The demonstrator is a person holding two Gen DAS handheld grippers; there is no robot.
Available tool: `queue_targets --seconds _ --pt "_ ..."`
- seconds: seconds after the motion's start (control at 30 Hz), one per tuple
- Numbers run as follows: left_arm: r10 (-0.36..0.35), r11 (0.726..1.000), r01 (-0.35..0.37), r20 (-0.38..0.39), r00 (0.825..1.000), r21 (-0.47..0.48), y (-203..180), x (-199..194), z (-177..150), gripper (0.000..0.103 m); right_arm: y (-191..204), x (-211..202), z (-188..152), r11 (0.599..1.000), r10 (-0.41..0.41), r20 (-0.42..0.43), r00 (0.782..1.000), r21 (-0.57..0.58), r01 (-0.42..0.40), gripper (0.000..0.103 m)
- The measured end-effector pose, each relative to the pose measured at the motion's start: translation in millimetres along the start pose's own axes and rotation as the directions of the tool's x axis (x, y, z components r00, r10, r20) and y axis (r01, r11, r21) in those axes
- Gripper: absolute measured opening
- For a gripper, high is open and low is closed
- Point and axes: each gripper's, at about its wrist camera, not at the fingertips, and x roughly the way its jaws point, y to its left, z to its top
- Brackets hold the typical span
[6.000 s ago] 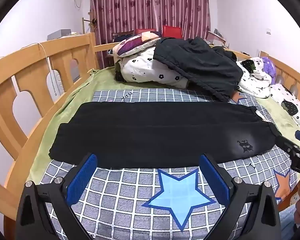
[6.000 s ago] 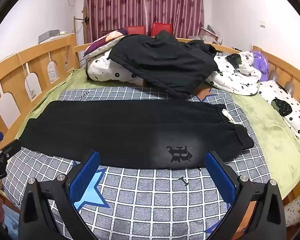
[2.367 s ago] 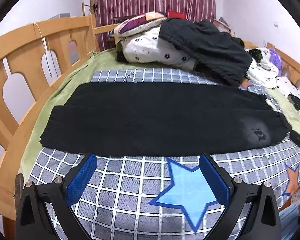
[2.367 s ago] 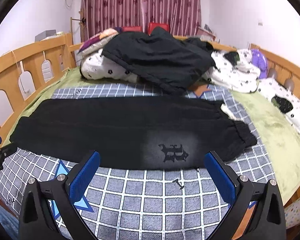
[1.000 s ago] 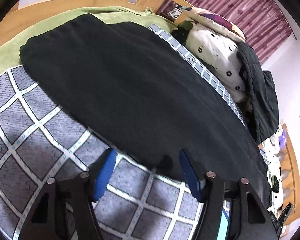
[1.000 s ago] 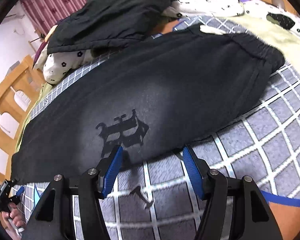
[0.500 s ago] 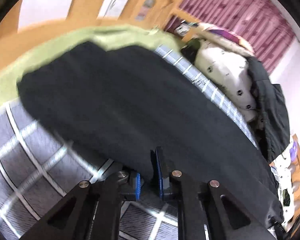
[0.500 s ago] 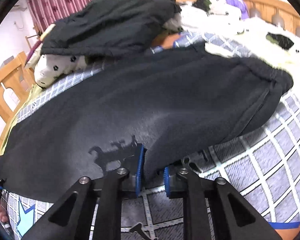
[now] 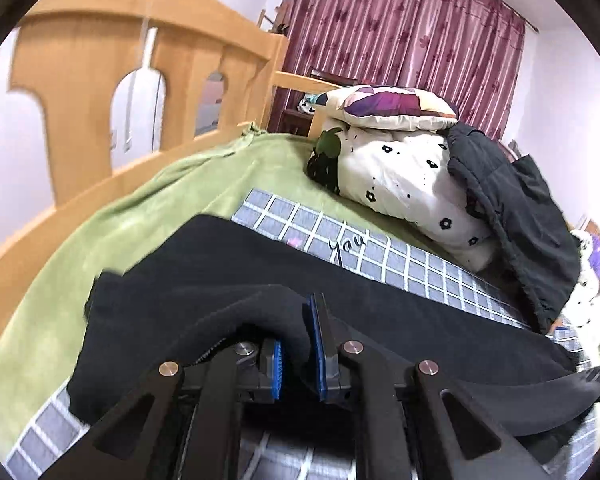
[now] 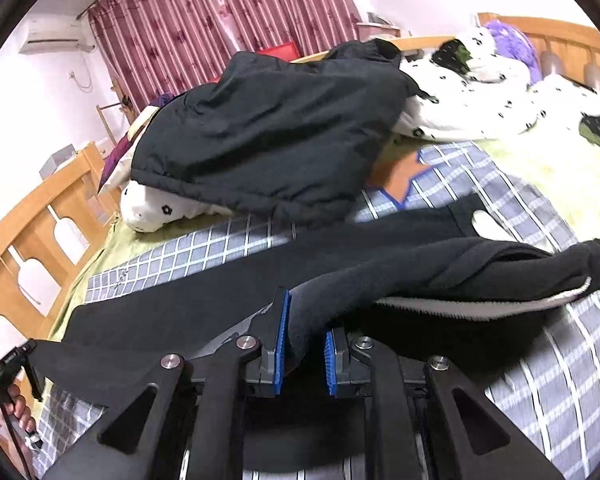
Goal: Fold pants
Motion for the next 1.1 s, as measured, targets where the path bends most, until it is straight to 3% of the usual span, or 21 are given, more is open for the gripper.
queue_targets --seconds 0.23,0.43,0.63,0.7,0.8,0.83,0.87,0.97,1.1 --pt "0.059 0.996 -0.059 -0.001 0.998 0.062 -24.9 64.0 12.7 0.012 3.9 67.3 25.3 0.999 -0.009 0.017 1.000 -0.051 0.010 0.015" --pt "0.108 0.994 -0.105 -0.074 0.991 0.042 -29.3 123.4 1.5 0.012 -5.1 132.2 29.0 0.996 -0.057 -0.044 0.997 -0.069 0.054 0.015" --pt "0.167 0.981 -0.151 -0.135 0.977 0.122 -40.6 149.4 1.6 0.013 -15.6 175.8 30.4 0.994 -0.107 -0.127 0.986 -0.034 0.103 0.019" --pt "0.172 0.980 -0.151 -0.171 0.970 0.132 -43.2 151.7 6.6 0.020 -15.0 171.1 31.6 0.994 -0.105 -0.135 0.985 -0.024 0.102 0.024" --pt "0.126 0.987 -0.101 -0.219 0.968 0.121 -50.5 135.1 10.3 0.046 -4.3 149.8 27.9 0.994 -0.101 -0.140 0.985 -0.060 0.093 0.049" --pt "0.104 0.990 -0.080 -0.212 0.972 0.119 -54.8 121.6 8.4 0.063 -0.2 139.0 24.0 0.992 -0.106 -0.136 0.985 -0.077 0.096 0.049" --pt "0.093 0.990 -0.070 -0.197 0.976 0.124 -58.6 108.4 5.5 0.074 4.2 126.0 18.6 0.991 -0.108 -0.135 0.985 -0.096 0.096 0.050" --pt "0.061 0.989 -0.036 -0.177 0.982 0.145 -66.1 69.1 -10.5 0.075 12.7 88.6 -4.9 0.986 -0.106 -0.166 0.980 -0.142 0.083 0.051" --pt "0.021 0.997 -0.001 -0.260 0.965 0.079 -51.5 27.5 -46.4 0.075 10.8 40.2 -42.6 0.983 -0.111 -0.167 0.980 -0.166 0.083 0.057"
